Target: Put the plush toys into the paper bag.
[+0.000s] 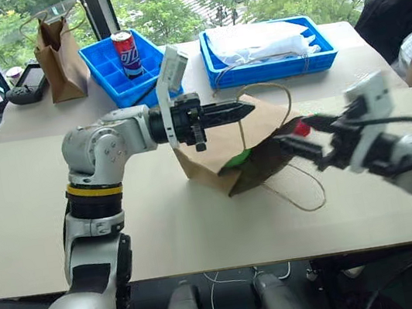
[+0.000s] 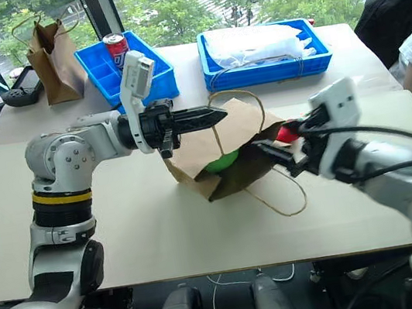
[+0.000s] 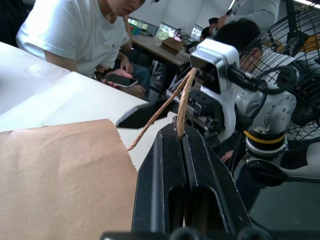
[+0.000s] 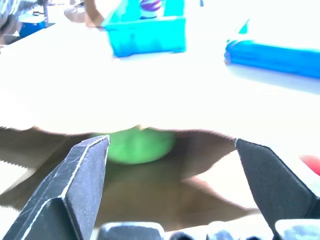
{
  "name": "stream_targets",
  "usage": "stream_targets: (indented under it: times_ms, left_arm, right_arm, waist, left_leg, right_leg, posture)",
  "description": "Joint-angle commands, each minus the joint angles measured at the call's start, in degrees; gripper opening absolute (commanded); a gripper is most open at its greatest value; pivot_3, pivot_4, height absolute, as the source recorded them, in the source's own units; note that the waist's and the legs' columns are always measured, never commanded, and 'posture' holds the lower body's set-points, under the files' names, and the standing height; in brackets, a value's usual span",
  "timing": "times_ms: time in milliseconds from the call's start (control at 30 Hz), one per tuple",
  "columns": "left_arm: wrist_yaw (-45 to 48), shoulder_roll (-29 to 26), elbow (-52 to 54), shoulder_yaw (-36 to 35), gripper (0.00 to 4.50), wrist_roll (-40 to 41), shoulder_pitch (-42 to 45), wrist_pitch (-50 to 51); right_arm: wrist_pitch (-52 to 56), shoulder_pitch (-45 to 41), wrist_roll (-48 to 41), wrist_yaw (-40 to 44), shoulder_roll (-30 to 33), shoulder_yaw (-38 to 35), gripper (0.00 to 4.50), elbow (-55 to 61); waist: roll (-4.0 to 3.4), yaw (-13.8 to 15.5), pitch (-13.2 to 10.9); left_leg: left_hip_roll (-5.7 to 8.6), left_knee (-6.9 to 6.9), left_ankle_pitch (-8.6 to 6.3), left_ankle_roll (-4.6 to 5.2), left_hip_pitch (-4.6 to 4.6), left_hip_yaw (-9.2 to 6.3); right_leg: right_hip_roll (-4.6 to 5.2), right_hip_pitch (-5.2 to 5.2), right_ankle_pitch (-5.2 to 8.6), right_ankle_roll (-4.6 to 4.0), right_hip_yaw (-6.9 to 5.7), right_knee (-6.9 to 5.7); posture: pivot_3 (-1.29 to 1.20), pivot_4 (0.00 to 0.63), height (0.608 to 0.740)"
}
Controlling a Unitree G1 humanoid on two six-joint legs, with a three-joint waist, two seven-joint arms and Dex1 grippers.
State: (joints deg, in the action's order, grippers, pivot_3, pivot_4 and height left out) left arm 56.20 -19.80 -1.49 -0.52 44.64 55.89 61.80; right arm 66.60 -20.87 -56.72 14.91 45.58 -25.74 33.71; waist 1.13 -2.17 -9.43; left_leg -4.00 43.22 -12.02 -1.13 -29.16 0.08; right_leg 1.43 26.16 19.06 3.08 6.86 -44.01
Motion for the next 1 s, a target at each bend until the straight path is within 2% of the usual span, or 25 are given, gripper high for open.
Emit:
stream_targets:
  times_ms: [33,233,367,533,633,733,867,900,1000]
  left_arm:
    - [-2.3,-0.1,2.6,-2.0,0.00,2.1,0.3,1.0]
    - [-4.0,-1.1,3.9,-2.4,0.00,2.9,-0.1,1.4]
    - [-5.3,-2.1,5.0,-2.9,0.00,4.0,-0.6,2.0]
    - [-6.6,-3.2,6.3,-3.4,0.00,4.8,-1.0,2.6]
    - [-7.2,-3.7,6.8,-3.5,0.00,5.3,-1.3,2.6]
    - [-7.7,-4.2,7.2,-3.6,0.00,5.8,-1.5,2.7]
    - [-7.8,-4.7,7.0,-3.5,0.00,6.1,-1.4,2.6]
    - [-7.8,-4.8,6.9,-3.5,0.00,6.1,-1.4,2.5]
    - [-7.6,-4.8,5.8,-3.3,0.00,6.0,-0.9,2.1]
  right_arm:
    - [-6.6,-1.8,9.7,-1.3,1.4,2.1,4.48,-9.1]
    - [-25.0,-10.4,26.3,0.4,-8.8,14.1,4.48,-36.4]
    - [-34.6,-18.3,31.0,4.3,-15.4,16.7,4.48,-54.5]
    - [-45.7,-25.4,36.6,9.5,-19.1,18.7,4.48,-72.7]
    - [-48.8,-28.3,40.1,11.3,-20.1,20.4,4.48,-80.9]
    - [-51.1,-29.2,43.0,12.4,-20.1,21.6,3.73,-85.0]
    - [-54.1,-28.4,44.3,12.1,-18.7,20.1,2.38,-82.4]
    - [-54.1,-27.5,44.6,12.2,-17.6,19.8,2.10,-79.8]
    - [-46.0,-20.5,42.7,13.3,-11.6,17.1,1.03,-59.5]
  waist:
    - [0.00,-0.3,0.0]
    - [0.00,-0.8,0.0]
    - [-0.08,-0.8,-0.1]
    - [-0.11,-0.4,-0.1]
    - [-0.11,-0.3,-0.1]
    - [-0.11,-0.4,-0.1]
    - [-0.11,-0.5,-0.1]
    - [-0.11,-0.4,-0.1]
    - [-0.17,0.2,-0.1]
  left_leg:
    - [0.00,-0.02,0.02,0.03,0.02,0.00]
    - [0.06,-0.18,0.15,0.16,0.10,0.05]
    - [0.08,-0.26,0.18,0.13,0.07,0.05]
    - [0.09,-0.27,0.20,0.10,0.00,0.03]
    - [0.10,-0.27,0.27,-0.02,-0.03,0.01]
    - [0.10,-0.27,0.29,-0.05,-0.02,0.01]
    - [0.11,-0.27,0.30,-0.07,0.00,-0.02]
    - [0.11,-0.27,0.31,-0.08,0.00,-0.03]
    - [0.16,-0.27,0.31,-0.10,-0.07,-0.07]
  right_leg:
    - [0.00,0.00,0.00,0.00,0.01,0.00]
    - [0.00,0.04,-0.03,0.02,0.10,0.00]
    - [0.00,0.09,-0.05,-0.01,0.11,-0.03]
    - [0.02,0.11,-0.05,-0.01,0.08,-0.01]
    - [0.03,0.10,-0.05,-0.01,0.07,-0.02]
    - [0.03,0.09,-0.05,-0.01,0.07,-0.04]
    - [0.02,0.08,-0.05,-0.02,0.06,-0.09]
    - [0.02,0.09,-0.05,-0.02,0.06,-0.10]
    - [0.05,0.09,-0.04,0.00,0.06,-0.08]
  posture:
    - [0.00,0.150,0.665]
    - [0.00,0.150,0.665]
    - [0.00,0.150,0.665]
    - [0.00,0.150,0.665]
    - [0.00,0.150,0.665]
    - [0.00,0.150,0.665]
    - [0.00,0.150,0.665]
    - [0.00,0.150,0.665]
    - [0.00,0.150,0.665]
